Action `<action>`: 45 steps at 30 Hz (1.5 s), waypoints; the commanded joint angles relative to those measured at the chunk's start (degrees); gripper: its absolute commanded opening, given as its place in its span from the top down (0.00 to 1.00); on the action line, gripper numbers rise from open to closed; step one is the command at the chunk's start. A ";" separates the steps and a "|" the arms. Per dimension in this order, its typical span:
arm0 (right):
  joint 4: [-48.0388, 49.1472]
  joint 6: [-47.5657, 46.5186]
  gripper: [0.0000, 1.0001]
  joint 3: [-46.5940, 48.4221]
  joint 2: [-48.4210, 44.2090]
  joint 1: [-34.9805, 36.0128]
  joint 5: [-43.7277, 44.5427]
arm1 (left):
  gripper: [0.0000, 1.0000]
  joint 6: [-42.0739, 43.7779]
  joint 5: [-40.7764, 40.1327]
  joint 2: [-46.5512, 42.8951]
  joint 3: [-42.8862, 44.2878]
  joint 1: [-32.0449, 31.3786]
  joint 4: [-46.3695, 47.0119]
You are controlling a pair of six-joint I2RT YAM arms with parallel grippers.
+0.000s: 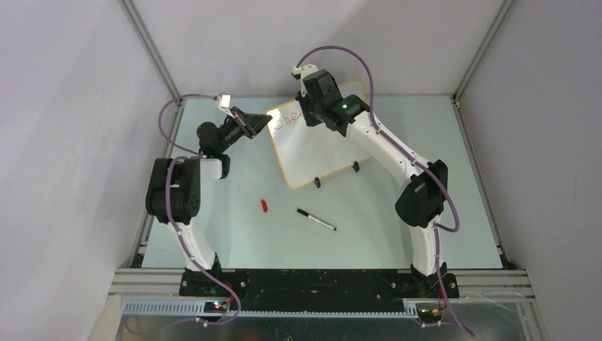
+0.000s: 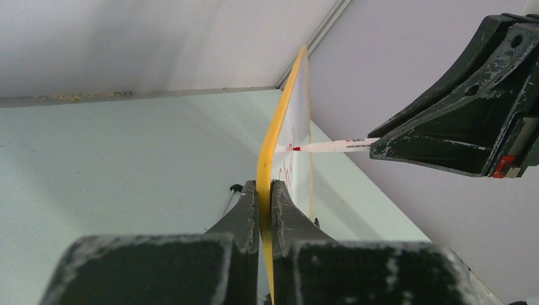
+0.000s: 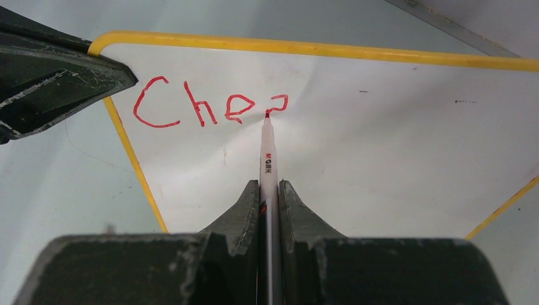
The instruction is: Write a sentence on the whiteboard
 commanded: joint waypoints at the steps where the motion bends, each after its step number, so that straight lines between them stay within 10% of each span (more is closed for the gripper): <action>1: 0.45 -0.75 1.00 -0.36 -0.79 0.25 1.42 | 1.00 6.52 2.30 -1.62 -0.46 -1.55 -0.93; 45: 5.42 0.71 1.00 -6.38 -8.72 -2.37 -2.43 | 1.00 6.79 2.29 -1.82 -0.70 -1.61 -1.03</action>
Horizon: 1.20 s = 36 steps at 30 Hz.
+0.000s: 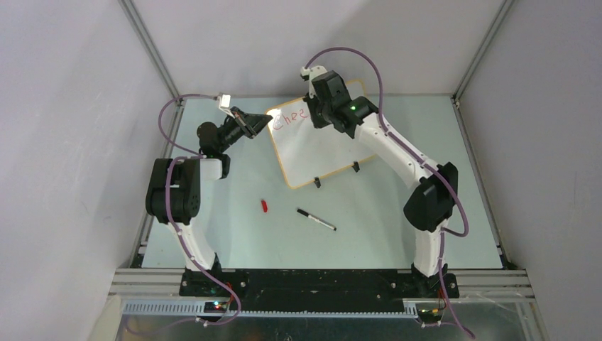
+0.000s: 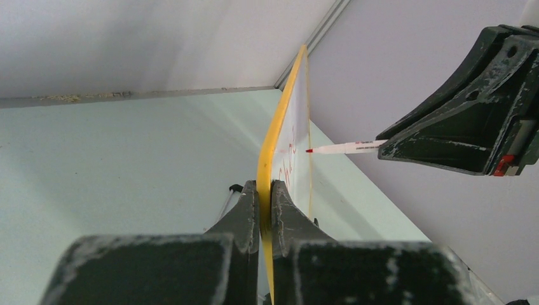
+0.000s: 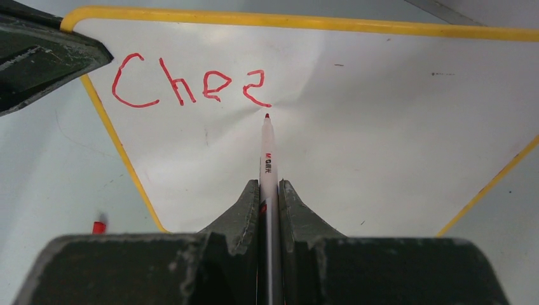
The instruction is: Write a sentence on the whiteboard
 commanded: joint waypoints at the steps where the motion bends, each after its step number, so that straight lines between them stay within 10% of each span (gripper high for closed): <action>1: 4.86 1.03 1.00 -1.23 -5.12 -1.56 -2.34 | 1.00 6.72 2.36 -1.71 -0.61 -1.56 -0.88; 36: 4.65 0.94 1.00 4.39 1.04 -2.22 -1.82 | 1.00 6.50 2.44 -1.75 -0.61 -1.50 -0.61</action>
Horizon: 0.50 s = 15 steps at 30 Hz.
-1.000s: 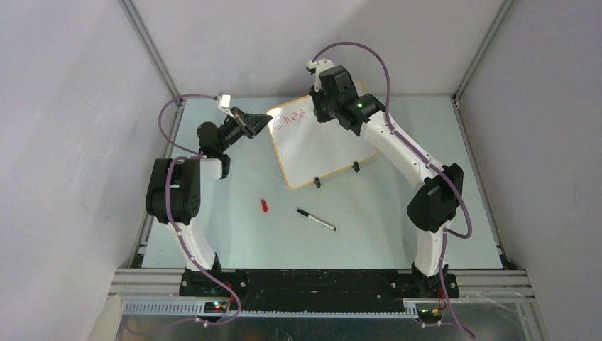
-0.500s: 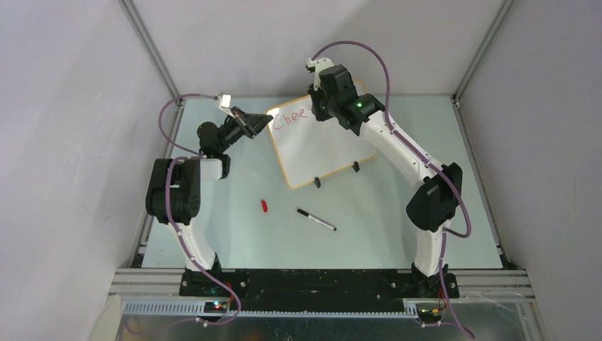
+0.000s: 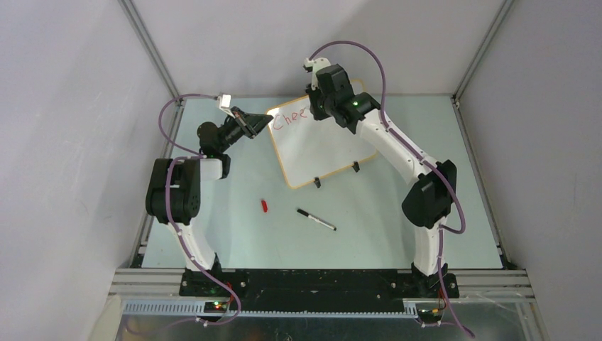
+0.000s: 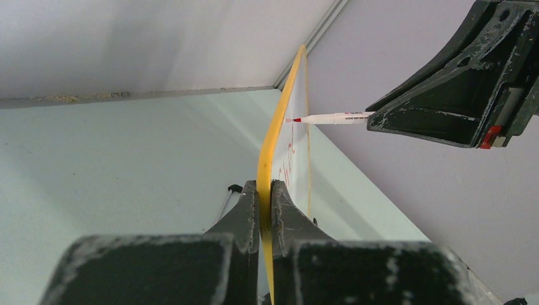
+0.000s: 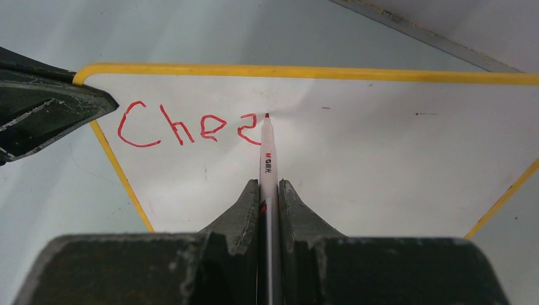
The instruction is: Write a sentence on the whiteboard
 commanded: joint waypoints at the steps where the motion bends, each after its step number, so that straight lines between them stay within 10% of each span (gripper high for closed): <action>1: 0.49 0.24 1.00 3.03 0.32 0.09 0.89 | 1.00 6.50 2.46 -1.62 -0.66 -1.37 -0.59; 15: -0.87 -0.21 1.00 4.25 1.89 -0.02 1.60 | 1.00 6.50 2.52 -1.55 -0.53 -1.35 -0.54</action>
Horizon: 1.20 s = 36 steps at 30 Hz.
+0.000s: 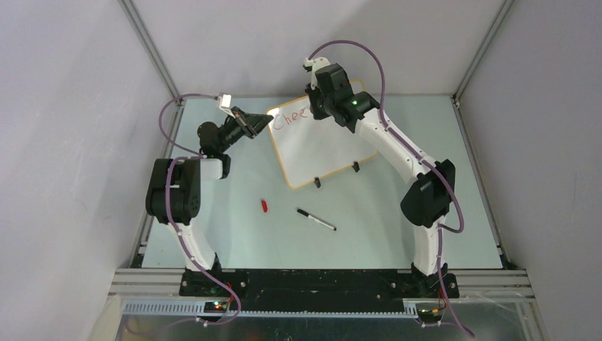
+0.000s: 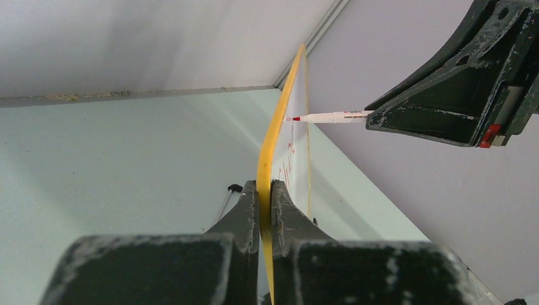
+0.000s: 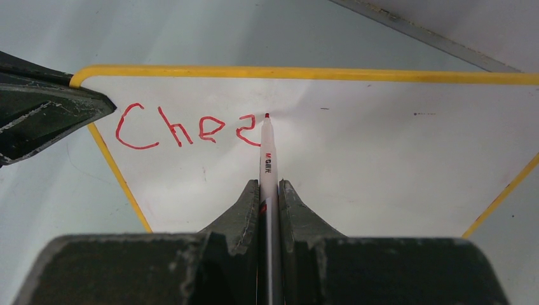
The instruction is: Write a sentence on the whiteboard
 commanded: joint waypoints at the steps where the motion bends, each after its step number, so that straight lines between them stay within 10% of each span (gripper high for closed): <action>1: -0.12 -0.16 1.00 2.94 1.02 -0.03 1.15 | 1.00 6.43 2.68 -1.45 -0.48 -1.22 -0.28; 36: 0.70 0.19 1.00 -4.27 -2.89 0.59 2.24 | 1.00 5.91 2.68 -1.62 -0.93 -1.20 0.71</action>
